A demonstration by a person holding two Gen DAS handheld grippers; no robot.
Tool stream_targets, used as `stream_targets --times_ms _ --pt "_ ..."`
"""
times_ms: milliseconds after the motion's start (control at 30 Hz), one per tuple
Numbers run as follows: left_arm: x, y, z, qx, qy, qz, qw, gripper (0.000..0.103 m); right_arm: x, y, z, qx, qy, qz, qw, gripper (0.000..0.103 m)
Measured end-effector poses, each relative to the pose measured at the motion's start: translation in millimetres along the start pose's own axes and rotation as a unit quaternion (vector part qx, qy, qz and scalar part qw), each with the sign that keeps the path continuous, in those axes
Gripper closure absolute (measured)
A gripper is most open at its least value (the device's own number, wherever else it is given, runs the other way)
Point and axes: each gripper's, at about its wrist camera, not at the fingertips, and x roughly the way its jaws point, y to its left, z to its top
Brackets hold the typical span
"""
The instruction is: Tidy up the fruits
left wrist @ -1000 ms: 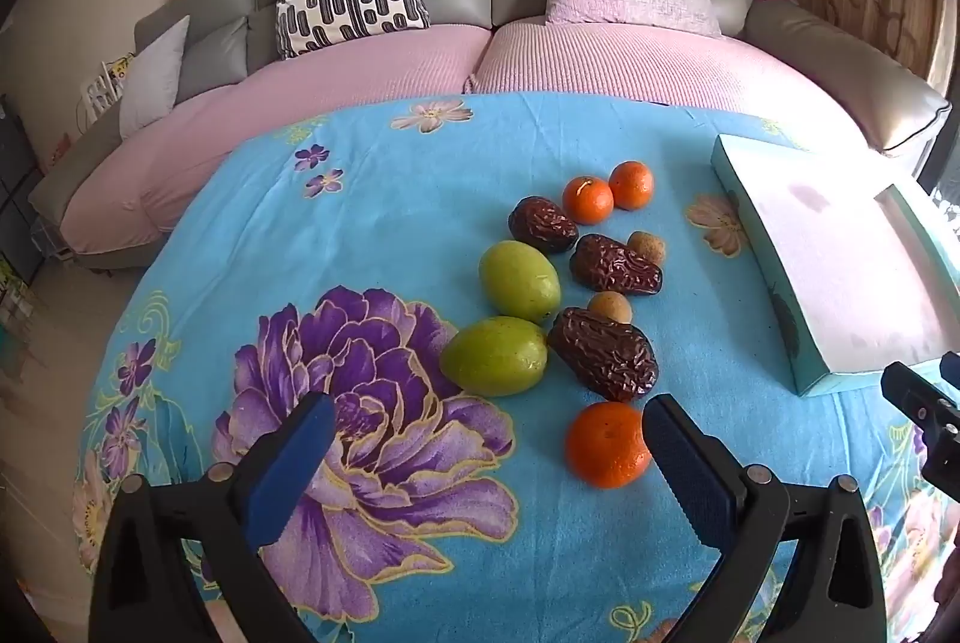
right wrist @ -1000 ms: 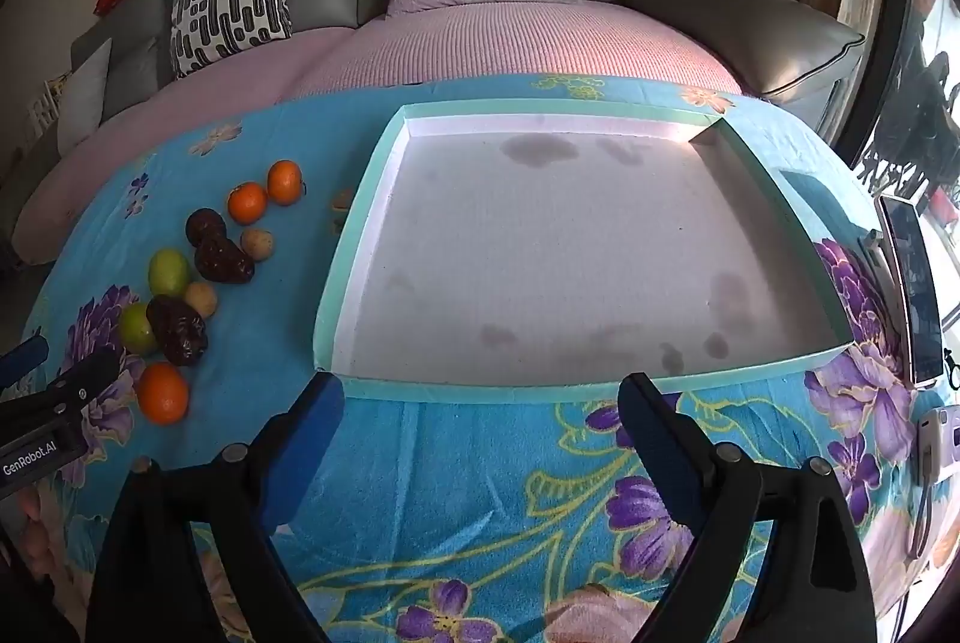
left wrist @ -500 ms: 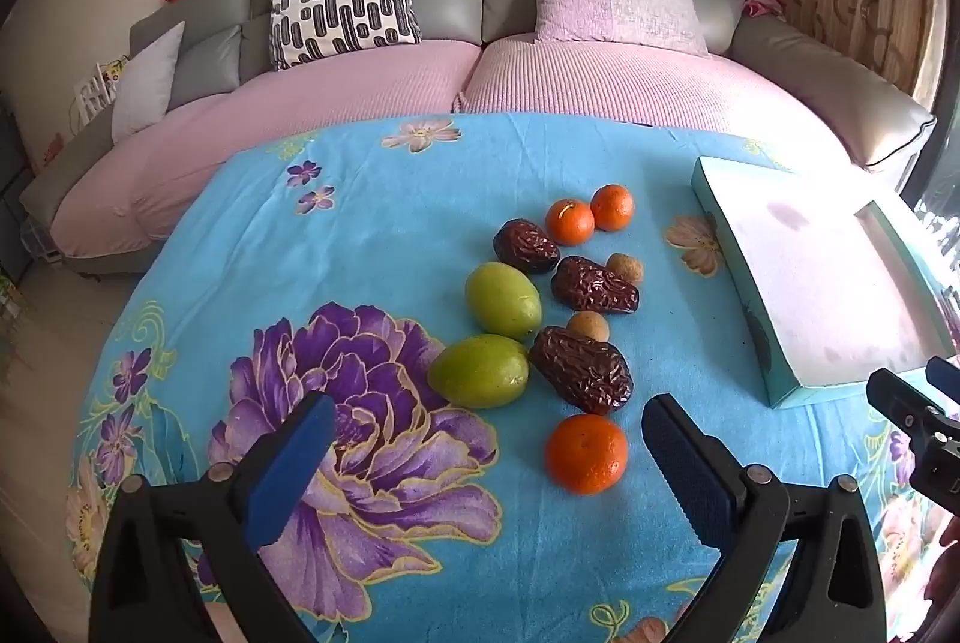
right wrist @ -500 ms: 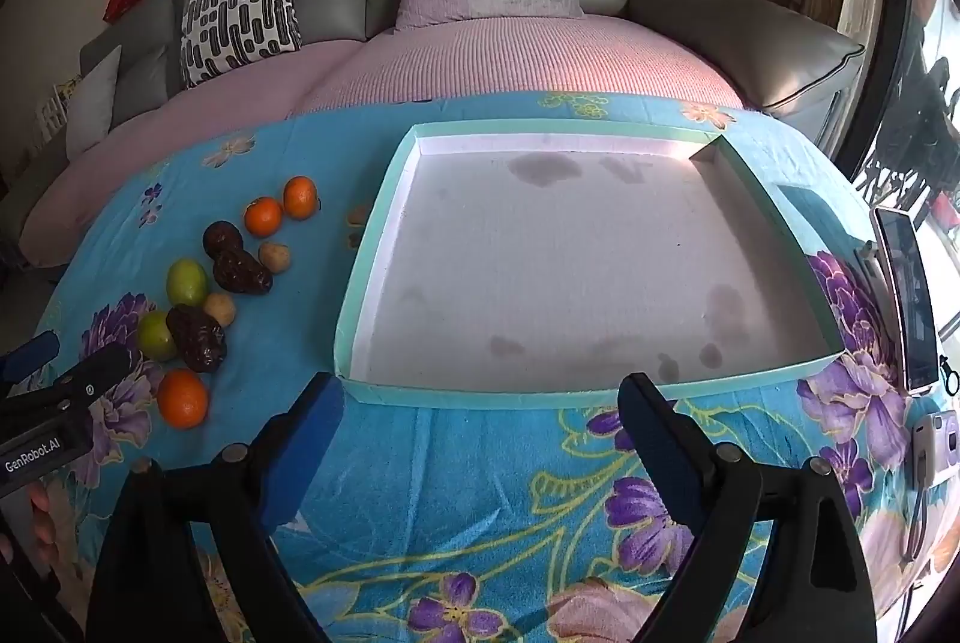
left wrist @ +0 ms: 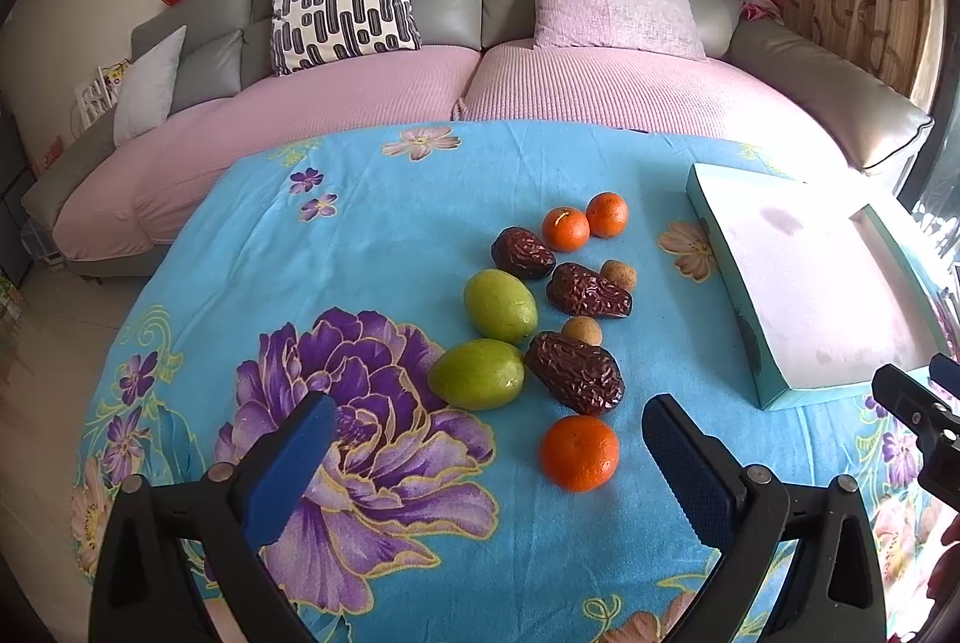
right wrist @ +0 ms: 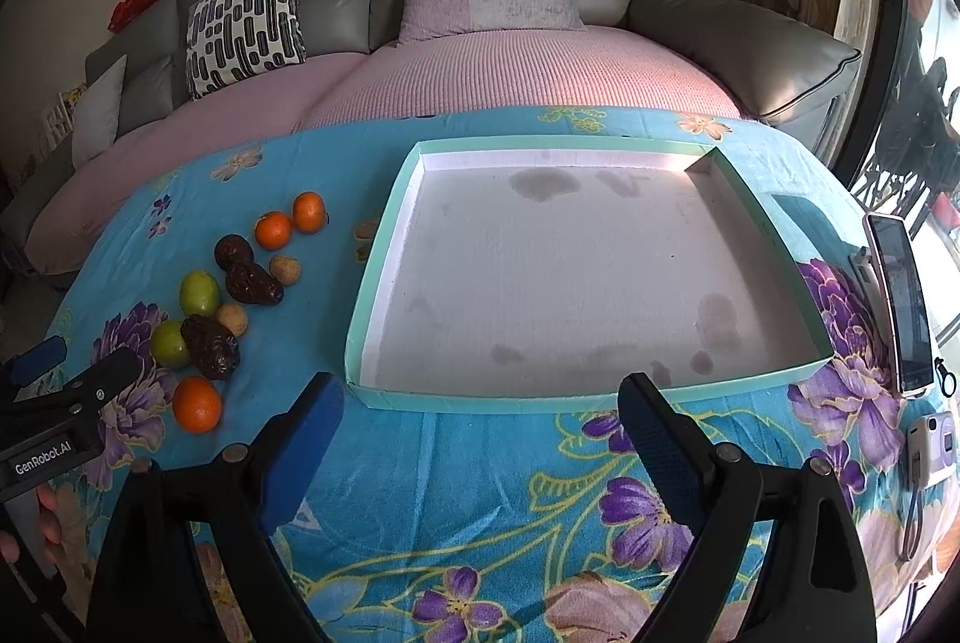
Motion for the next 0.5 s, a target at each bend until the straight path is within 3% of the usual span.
stream_targets --times_ms 500 --pt "-1.3 1.5 1.0 0.0 -0.012 0.009 0.9999 0.0 0.4 -1.9 -0.4 0.003 -0.001 0.003 1.0 0.01"
